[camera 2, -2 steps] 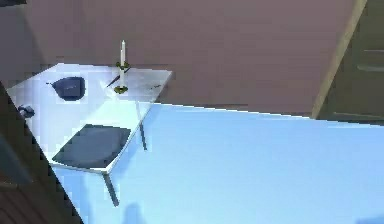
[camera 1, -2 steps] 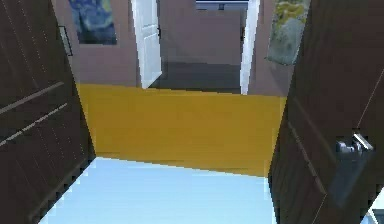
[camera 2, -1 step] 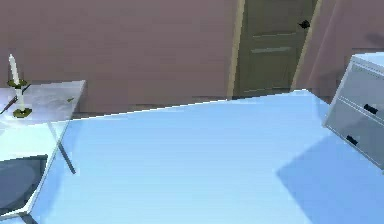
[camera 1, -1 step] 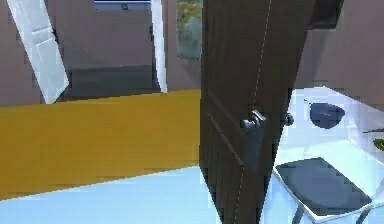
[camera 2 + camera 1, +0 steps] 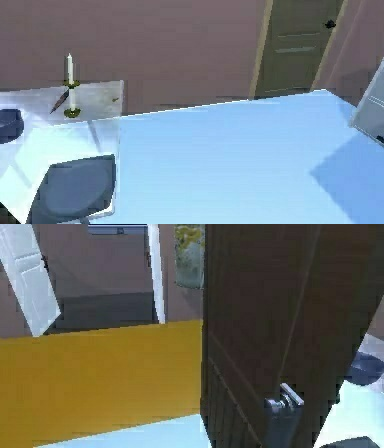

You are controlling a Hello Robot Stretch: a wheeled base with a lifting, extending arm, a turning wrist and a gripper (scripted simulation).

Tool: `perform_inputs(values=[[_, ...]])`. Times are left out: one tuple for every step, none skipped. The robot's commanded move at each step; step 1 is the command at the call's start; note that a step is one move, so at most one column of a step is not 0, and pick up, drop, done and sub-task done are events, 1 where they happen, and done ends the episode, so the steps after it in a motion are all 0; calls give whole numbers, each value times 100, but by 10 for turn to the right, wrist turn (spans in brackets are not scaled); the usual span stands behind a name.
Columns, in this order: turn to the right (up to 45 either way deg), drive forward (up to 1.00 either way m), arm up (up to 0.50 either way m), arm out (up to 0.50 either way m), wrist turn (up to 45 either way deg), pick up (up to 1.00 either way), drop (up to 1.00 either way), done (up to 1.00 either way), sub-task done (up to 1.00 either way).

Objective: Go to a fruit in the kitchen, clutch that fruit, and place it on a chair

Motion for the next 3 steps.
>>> perform_inputs(values=[[-270, 0, 0, 0, 0, 0, 0, 0, 0], [0, 100, 0, 0, 0, 0, 0, 0, 0], [0, 100, 0, 0, 0, 0, 0, 0, 0]])
